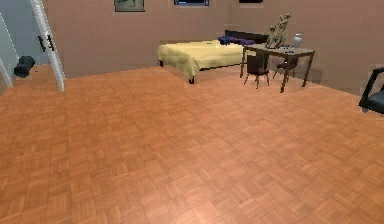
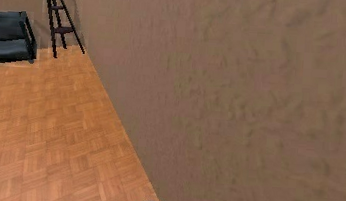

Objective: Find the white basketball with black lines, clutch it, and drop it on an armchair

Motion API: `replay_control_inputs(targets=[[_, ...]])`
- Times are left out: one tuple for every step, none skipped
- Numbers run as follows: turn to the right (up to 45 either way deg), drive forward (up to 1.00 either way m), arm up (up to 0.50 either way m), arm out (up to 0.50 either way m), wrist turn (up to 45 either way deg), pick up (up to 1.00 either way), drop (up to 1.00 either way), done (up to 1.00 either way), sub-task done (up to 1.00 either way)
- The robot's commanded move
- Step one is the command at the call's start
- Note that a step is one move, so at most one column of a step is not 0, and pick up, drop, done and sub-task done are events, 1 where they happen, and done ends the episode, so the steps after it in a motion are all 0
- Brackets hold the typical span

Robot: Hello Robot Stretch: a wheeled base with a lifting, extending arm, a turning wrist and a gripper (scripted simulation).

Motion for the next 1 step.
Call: replay_control_inputs(targets=[[0.0, 0.00, 0.20, 0.00, 0.0, 0.00, 0.00, 0.00, 0.00]])
